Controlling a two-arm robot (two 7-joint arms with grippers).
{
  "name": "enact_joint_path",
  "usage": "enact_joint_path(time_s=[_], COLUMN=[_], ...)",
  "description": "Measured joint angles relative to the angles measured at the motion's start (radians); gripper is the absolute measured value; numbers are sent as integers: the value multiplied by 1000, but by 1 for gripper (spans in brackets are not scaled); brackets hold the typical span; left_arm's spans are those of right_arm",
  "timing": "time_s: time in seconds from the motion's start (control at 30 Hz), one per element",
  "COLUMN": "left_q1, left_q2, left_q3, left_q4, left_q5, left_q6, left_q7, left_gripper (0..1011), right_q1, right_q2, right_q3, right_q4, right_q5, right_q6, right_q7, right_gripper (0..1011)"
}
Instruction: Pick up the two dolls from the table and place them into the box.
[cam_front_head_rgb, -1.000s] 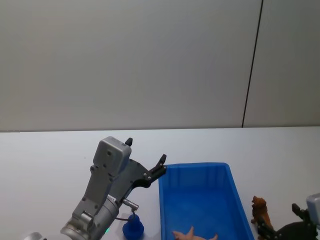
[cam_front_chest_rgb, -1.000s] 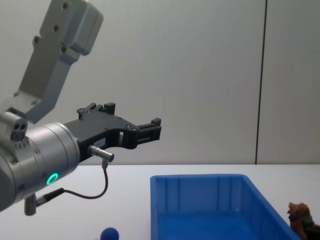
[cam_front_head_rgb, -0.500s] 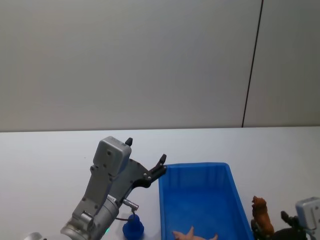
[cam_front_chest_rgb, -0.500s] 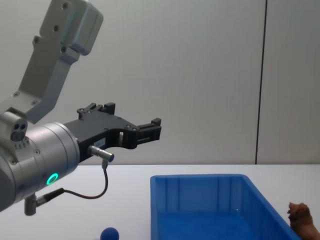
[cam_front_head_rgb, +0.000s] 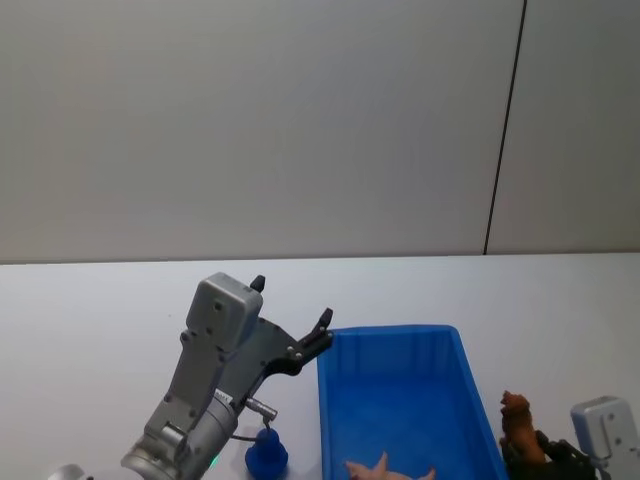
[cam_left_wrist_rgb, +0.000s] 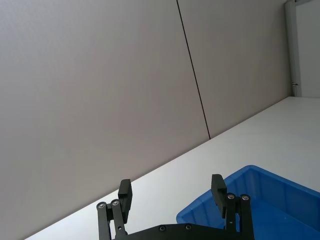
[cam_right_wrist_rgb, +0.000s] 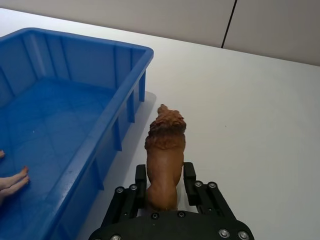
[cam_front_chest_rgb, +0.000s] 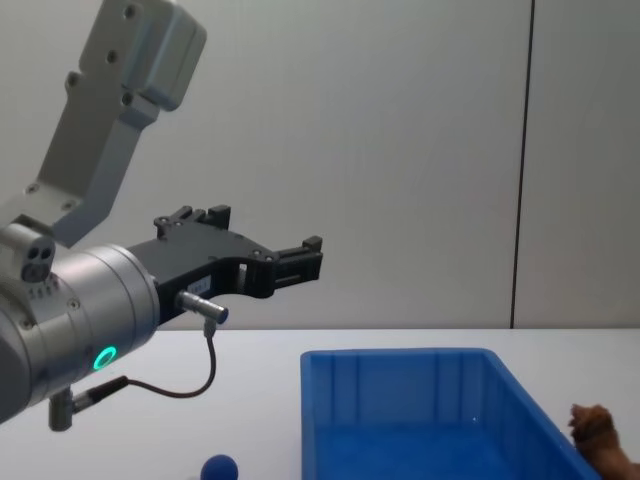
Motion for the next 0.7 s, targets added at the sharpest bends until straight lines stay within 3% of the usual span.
enact_joint_path(time_s=[0.13,0.23,0.7], left_q1=[0,0,0], left_q2=[0,0,0], left_q3=[0,0,0], left_q4=[0,0,0], left_q5=[0,0,0], left_q6=[0,0,0], left_q7=[0,0,0], left_gripper=[1001,1001,1001], right_q1=[6,9,16], right_q2=[-5,-8,-10], right_q3=[-2,-2,6], right_q4=[4,2,-98], right_q5=[-3,-5,-7], right_q6=[-4,-7,-18], right_q7=[3,4,-2], right_gripper=[357,325,325])
